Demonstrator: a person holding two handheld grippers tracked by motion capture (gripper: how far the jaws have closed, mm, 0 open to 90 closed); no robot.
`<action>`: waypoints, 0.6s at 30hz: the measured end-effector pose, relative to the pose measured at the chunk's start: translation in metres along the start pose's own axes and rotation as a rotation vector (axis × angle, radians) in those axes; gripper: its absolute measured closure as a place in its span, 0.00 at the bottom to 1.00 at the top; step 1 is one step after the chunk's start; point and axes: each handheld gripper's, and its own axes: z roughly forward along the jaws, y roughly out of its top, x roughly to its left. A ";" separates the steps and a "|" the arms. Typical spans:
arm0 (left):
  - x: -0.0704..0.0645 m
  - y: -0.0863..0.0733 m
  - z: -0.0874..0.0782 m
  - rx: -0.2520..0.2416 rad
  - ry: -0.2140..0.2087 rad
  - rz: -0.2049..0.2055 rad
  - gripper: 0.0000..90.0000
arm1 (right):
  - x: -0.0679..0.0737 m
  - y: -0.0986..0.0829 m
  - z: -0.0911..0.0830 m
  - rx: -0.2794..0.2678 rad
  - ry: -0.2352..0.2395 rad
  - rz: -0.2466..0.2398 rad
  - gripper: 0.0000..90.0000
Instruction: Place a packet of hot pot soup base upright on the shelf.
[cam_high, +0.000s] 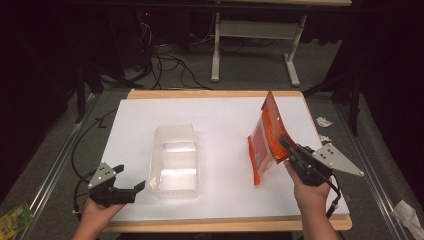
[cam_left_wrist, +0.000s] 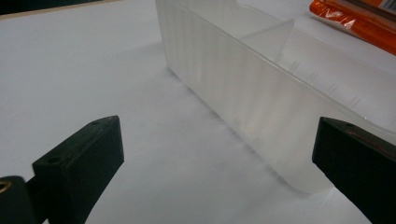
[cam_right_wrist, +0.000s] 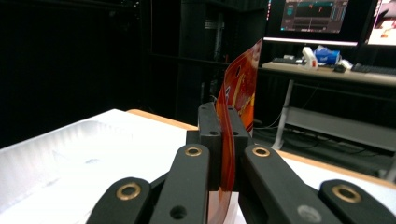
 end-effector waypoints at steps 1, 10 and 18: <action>0.000 0.000 0.000 -0.001 0.000 -0.003 0.03 | 0.001 0.001 -0.001 0.000 0.000 -0.010 1.00; 0.001 0.000 0.000 -0.003 0.000 0.000 0.03 | 0.020 0.010 -0.001 -0.007 0.035 -0.103 1.00; 0.000 0.001 0.000 -0.003 0.001 0.001 0.03 | 0.033 0.018 -0.006 -0.048 0.058 -0.135 1.00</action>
